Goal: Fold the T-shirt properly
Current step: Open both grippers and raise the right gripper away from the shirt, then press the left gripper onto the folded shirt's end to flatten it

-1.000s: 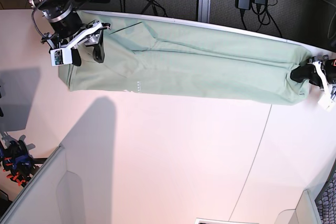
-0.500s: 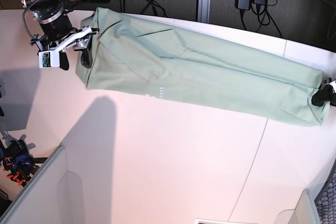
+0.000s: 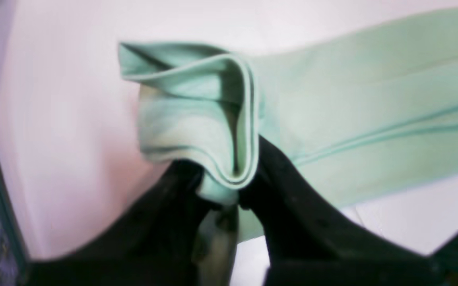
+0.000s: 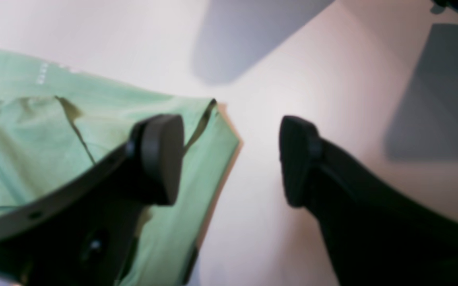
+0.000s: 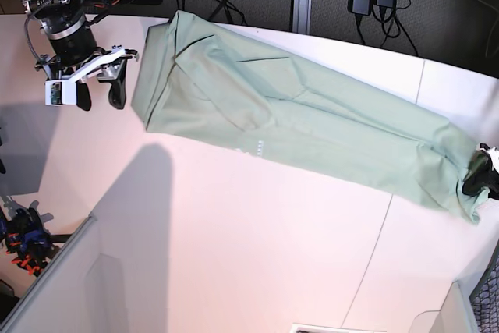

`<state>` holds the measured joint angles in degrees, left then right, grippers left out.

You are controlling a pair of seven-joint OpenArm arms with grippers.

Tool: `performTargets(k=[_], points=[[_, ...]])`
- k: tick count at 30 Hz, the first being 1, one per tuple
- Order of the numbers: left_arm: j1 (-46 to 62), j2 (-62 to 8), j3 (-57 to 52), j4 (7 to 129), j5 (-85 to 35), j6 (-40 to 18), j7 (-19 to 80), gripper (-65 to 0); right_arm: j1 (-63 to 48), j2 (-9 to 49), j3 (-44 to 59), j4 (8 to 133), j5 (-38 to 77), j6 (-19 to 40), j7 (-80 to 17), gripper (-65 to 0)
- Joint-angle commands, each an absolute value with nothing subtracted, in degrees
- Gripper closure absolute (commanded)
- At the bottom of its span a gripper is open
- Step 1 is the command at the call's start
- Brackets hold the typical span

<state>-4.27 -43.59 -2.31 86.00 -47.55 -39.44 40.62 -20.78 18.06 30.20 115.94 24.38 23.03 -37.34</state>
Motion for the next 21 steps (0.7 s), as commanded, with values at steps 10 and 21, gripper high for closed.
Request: performTargets(k=[10, 21], points=[[-3.5, -39.4, 14.2, 107.0, -36.4, -40.0, 36.8, 0.0, -20.4, 18.9, 30.7, 117.0, 24.8, 22.9, -35.9, -37.7], [-4.1, -30.7, 18.8, 96.8, -31.7, -40.0, 34.8, -6.6, -20.3, 18.9, 30.7, 117.0, 25.0, 22.9, -35.9, -37.7]])
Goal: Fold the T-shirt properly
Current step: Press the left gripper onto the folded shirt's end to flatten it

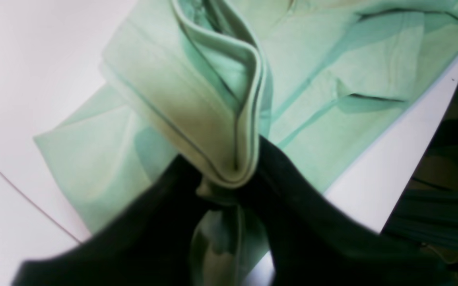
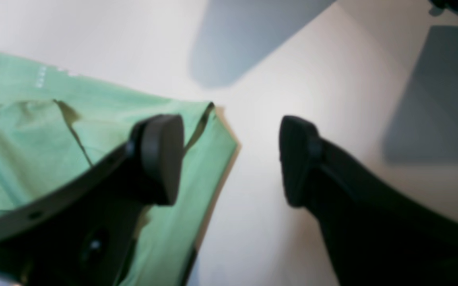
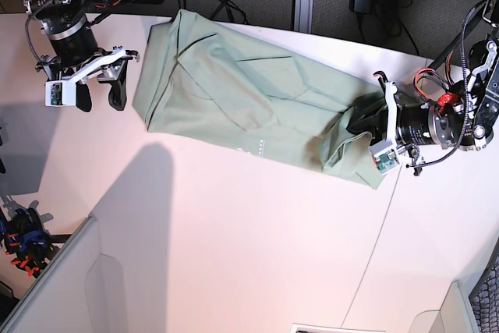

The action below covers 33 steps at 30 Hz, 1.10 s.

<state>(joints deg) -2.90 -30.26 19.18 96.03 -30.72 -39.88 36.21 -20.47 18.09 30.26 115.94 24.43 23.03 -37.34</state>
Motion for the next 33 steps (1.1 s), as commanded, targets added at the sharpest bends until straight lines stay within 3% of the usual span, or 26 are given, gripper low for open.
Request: performTargets(k=[1, 3, 5, 15, 33], points=[[-4.1, -30.5, 19.1, 96.8, -32.2, -40.0, 34.4, -15.9, -20.3, 18.9, 30.7, 117.0, 25.1, 22.9, -35.9, -37.7], [-4.1, -30.4, 19.7, 96.8, -34.2, -40.0, 34.4, -33.7, -20.3, 18.9, 30.7, 117.0, 25.1, 22.9, -35.9, -37.7], [-4.1, -30.2, 20.3, 96.8, -37.2, -40.0, 34.4, -39.4, -20.4, 18.9, 30.7, 117.0, 25.1, 22.9, -35.9, -37.7], [-4.1, -30.0, 22.2, 98.8, -50.3, -40.0, 35.0, -39.2, -20.4, 18.9, 30.7, 116.6, 25.1, 22.6, -36.1, -37.7], [-2.0, -30.7, 9.2, 99.6, -50.4, -40.0, 38.0, -39.1, -20.5, 16.9, 30.7, 101.5, 31.4, 20.8, -38.1, -37.8]])
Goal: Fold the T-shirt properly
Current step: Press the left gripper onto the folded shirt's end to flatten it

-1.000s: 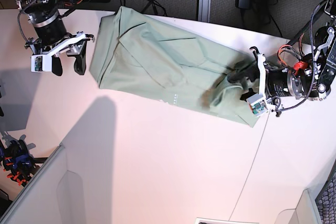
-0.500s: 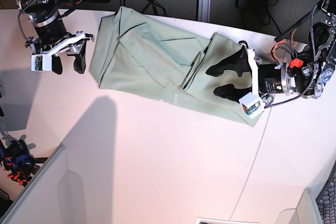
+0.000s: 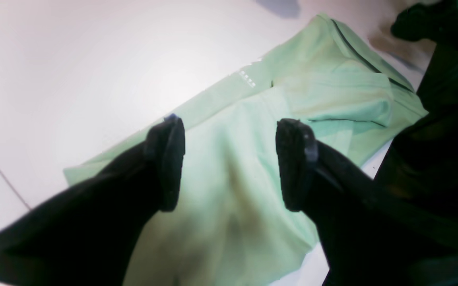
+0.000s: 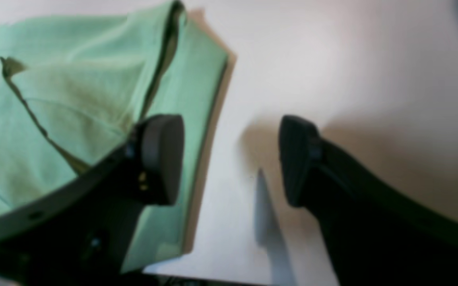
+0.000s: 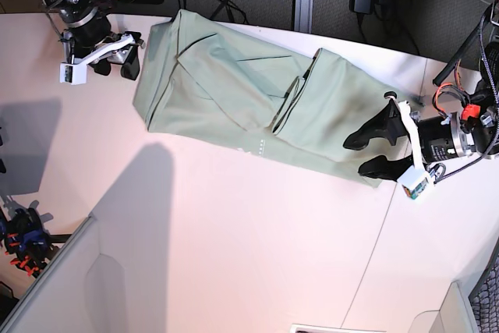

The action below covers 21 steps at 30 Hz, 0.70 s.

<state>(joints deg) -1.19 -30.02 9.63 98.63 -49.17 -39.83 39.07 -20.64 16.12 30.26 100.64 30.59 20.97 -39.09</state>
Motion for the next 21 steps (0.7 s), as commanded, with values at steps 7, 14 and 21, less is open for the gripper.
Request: performTargets(k=[7, 14, 21], points=[[0.4, -30.7, 9.0, 99.6, -50.4, -40.0, 38.0, -39.1, -20.5, 12.5, 30.4, 99.1, 35.8, 21.9, -40.6, -37.8], [0.3, -30.7, 9.0, 99.6, -50.4, -40.0, 38.0, -39.1, -20.4, 11.0, 29.4, 97.6, 38.3, 22.3, -41.0, -37.8], [0.3, -31.7, 9.0, 99.6, -50.4, -40.0, 38.0, -39.1, -19.4, 9.3, 27.7, 97.5, 38.9, 22.3, -41.0, -37.8]])
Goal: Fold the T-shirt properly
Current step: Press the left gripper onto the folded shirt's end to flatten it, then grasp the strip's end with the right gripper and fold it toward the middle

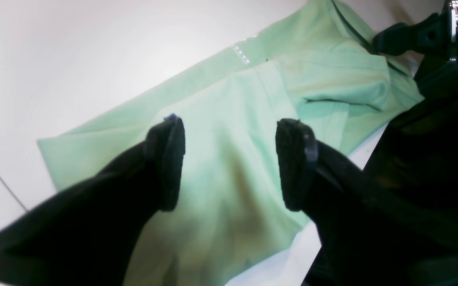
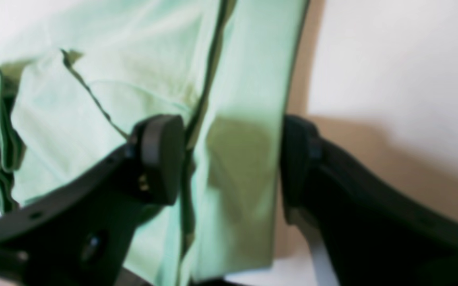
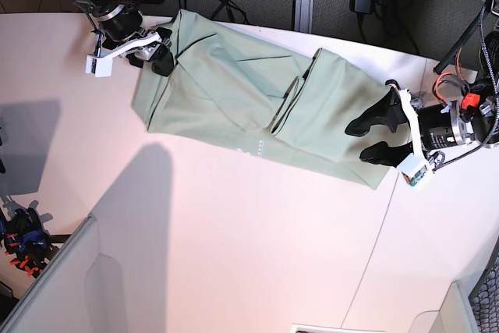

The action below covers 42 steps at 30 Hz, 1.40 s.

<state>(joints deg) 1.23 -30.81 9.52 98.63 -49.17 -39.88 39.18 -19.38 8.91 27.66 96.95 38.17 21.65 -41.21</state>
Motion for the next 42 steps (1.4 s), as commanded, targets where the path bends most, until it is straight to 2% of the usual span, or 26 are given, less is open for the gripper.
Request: performTargets(k=[1, 14, 22, 24, 28, 29, 35, 42], points=[[0.3, -32.0, 9.0, 99.6, -50.4, -40.0, 38.0, -39.1, -19.1, 8.5, 27.6, 97.5, 38.9, 22.3, -41.0, -37.8], [0.3, -34.6, 9.0, 99.6, -51.4, -40.0, 38.0, -39.1, -15.9, 3.1, 25.3, 96.9, 37.9, 22.3, -41.0, -37.8], [0.3, -34.6, 9.0, 99.6, -51.7, -40.0, 38.4, -39.1, -10.7, 2.7, 24.7, 89.2, 37.7, 22.3, -41.1, -36.6], [0.3, -34.6, 9.0, 99.6, -51.7, -40.0, 38.4, -39.1, -9.9, 2.7, 24.7, 88.7, 37.8, 22.3, -41.2, -29.5], [0.3, -34.6, 8.6, 99.6, -51.7, -40.0, 38.4, -39.1, -9.0, 2.7, 24.4, 88.7, 37.3, 22.4, -41.1, -4.5], [0.3, -34.6, 8.3, 99.6, -51.7, -40.0, 38.4, -39.1, -8.9, 2.7, 24.4, 88.7, 37.3, 22.4, -40.8, 0.0], [0.3, -34.6, 2.2, 99.6, -54.3, -40.0, 38.9, -39.1, -7.6, 4.3, 25.3, 89.1, 35.5, 22.3, -39.6, 0.0], [0.3, -37.5, -4.8, 99.6, -57.2, -40.0, 40.8, -39.1, -6.9, 12.1, 32.7, 89.0, 33.9, 22.3, -39.7, 0.0]])
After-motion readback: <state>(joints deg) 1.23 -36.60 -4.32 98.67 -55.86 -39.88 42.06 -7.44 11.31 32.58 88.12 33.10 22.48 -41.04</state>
